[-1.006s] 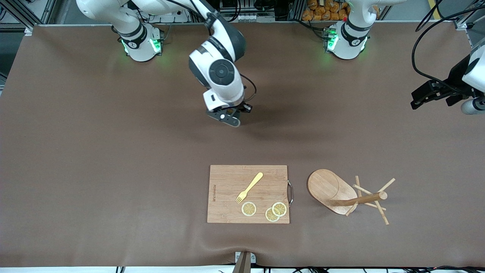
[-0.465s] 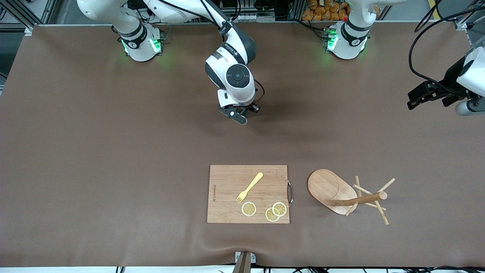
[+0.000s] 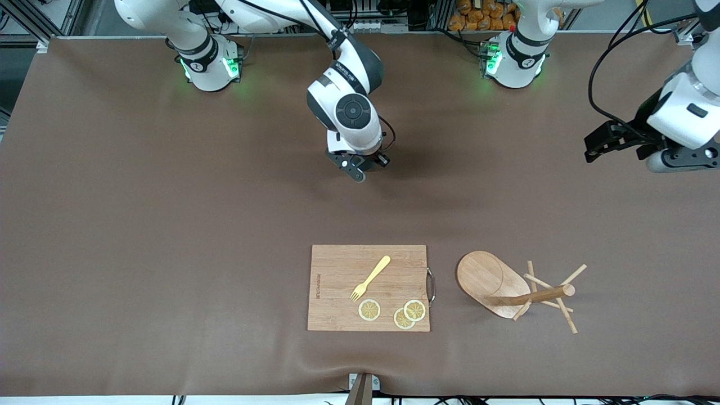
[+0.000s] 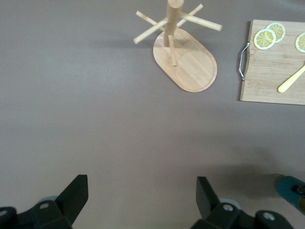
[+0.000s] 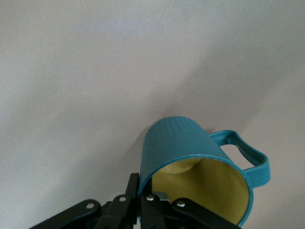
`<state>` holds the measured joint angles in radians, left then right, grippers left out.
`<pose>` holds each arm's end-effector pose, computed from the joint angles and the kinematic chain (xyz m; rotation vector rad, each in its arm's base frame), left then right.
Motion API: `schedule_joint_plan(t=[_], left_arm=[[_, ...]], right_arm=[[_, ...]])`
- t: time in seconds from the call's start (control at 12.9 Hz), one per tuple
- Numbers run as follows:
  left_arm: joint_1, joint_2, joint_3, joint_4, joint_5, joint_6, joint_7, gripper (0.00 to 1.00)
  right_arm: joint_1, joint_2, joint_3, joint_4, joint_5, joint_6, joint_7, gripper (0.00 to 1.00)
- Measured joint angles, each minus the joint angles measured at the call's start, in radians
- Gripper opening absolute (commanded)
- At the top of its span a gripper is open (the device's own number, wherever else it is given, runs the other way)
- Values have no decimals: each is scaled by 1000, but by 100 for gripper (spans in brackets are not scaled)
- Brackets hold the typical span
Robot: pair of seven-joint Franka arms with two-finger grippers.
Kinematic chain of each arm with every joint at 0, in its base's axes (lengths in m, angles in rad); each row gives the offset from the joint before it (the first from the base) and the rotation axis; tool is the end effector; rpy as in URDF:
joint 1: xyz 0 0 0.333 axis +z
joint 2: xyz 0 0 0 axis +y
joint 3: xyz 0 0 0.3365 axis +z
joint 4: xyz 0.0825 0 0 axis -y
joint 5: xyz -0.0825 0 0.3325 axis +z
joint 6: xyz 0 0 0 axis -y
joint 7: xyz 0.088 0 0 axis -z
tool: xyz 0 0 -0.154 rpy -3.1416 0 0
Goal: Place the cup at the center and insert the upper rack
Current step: 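Carry the teal mug with the right gripper toward the table middle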
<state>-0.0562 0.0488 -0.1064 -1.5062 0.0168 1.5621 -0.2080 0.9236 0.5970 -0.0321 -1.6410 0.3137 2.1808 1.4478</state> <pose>0.5128 -0.0800 0.5996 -3.1307 -0.0716 -0.0147 0.3888 0.5226 0.2678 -2.8719 1.1124 0.3660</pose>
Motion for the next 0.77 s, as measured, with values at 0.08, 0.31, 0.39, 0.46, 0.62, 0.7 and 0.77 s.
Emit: schedule_joint_plan(t=[0.08, 0.31, 0.39, 0.46, 0.62, 0.7, 0.77], left_arm=[[0, 1, -10, 0, 0, 0, -10, 100], [0, 8, -36, 0, 0, 0, -33, 100], [0, 13, -45, 0, 0, 1, -43, 100], [-1, 20, -53, 0, 0, 2, -57, 100], [-1, 32, -71, 0, 0, 7, -89, 100], [-1, 37, -83, 0, 0, 8, -115, 100], [-2, 40, -92, 0, 0, 10, -143, 100]], right_arm=[[8, 7, 0, -2, 0, 14, 0, 0], [19, 23, 0, -3, 0, 35, 1, 52], [19, 24, -1, -3, 0, 35, 1, 100], [19, 24, -2, -3, 0, 35, 2, 100], [19, 24, -3, -3, 0, 35, 3, 100], [19, 24, -6, -2, 0, 35, 3, 100], [17, 23, -11, 0, 0, 34, 1, 100]])
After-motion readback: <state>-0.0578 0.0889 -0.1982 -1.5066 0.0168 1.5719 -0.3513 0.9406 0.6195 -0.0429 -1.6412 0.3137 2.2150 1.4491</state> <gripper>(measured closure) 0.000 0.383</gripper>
